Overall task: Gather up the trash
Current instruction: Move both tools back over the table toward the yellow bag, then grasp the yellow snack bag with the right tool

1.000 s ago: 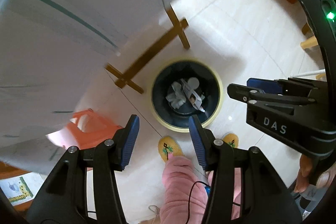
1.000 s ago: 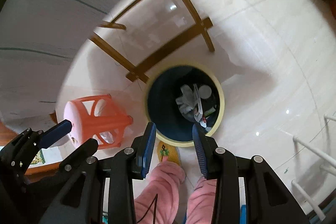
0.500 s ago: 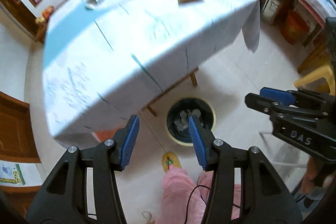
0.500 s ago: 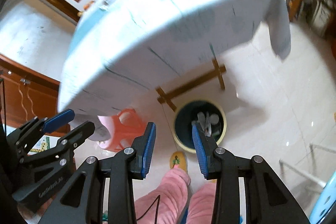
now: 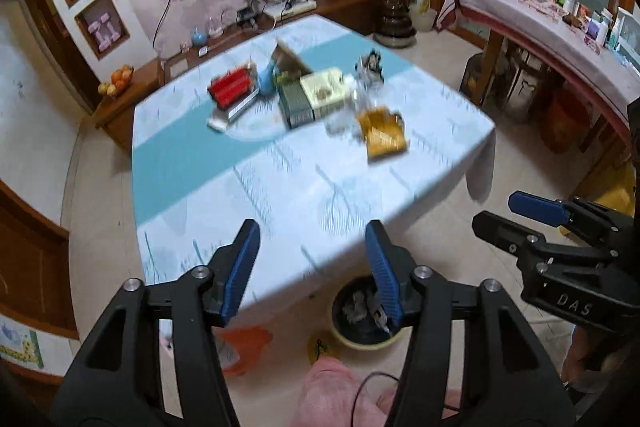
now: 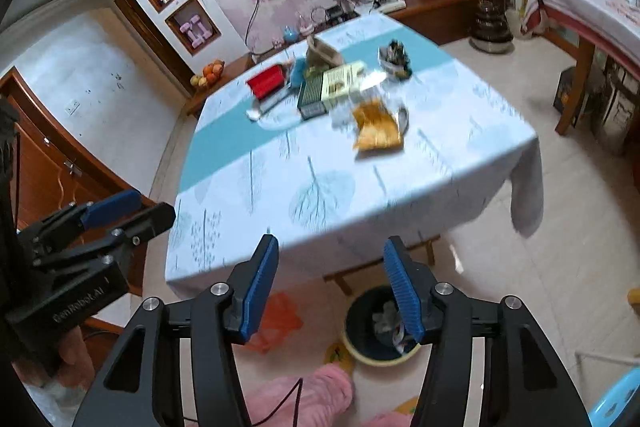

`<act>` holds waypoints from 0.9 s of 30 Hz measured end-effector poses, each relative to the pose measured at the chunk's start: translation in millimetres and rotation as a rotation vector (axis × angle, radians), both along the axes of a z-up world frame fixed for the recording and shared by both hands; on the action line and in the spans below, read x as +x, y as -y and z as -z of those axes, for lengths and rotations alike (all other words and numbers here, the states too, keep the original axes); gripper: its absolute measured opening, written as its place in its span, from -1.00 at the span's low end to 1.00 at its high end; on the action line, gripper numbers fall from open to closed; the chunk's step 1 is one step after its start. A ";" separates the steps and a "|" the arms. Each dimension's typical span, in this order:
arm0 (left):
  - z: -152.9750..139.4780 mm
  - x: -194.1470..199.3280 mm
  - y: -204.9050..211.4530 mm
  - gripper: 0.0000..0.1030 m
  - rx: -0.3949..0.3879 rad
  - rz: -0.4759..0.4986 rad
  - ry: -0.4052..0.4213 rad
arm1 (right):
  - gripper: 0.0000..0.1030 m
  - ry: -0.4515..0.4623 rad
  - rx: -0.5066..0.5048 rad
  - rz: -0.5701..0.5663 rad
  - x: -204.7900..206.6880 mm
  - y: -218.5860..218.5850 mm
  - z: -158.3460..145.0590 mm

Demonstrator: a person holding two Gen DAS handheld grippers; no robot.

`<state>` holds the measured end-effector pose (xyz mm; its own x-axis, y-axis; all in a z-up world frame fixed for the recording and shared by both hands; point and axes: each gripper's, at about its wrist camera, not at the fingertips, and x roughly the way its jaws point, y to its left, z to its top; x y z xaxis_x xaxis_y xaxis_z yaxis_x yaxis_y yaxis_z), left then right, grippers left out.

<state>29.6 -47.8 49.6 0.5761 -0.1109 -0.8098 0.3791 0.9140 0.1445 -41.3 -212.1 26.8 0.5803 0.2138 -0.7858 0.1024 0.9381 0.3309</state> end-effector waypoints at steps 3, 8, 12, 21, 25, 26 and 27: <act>-6.8 23.1 8.1 0.15 -0.004 0.041 0.008 | 0.35 0.019 -0.011 0.030 22.4 4.3 -2.2; 1.9 81.2 29.1 0.16 0.002 0.144 -0.040 | 0.43 0.005 -0.031 0.111 70.9 19.3 3.3; 22.2 129.8 45.0 0.16 0.015 0.230 -0.078 | 0.43 -0.046 -0.033 0.174 119.7 31.2 27.9; 81.6 225.8 70.8 0.16 0.030 0.370 -0.159 | 0.43 -0.197 -0.070 0.254 223.4 29.8 121.1; 100.9 254.1 80.2 0.16 0.033 0.423 -0.181 | 0.43 -0.252 -0.125 0.257 252.9 21.5 154.5; 105.4 260.0 81.6 0.16 0.030 0.432 -0.190 | 0.43 -0.262 -0.132 0.256 258.4 18.9 161.4; 107.1 262.9 83.0 0.16 0.029 0.435 -0.196 | 0.43 -0.267 -0.136 0.254 261.3 16.8 165.7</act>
<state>292.5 -130.8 -57.4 0.3178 -0.2836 -0.9048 0.7479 0.6614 0.0554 219.9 -228.9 -138.9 0.3728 -0.0268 -0.9275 0.4022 0.9054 0.1355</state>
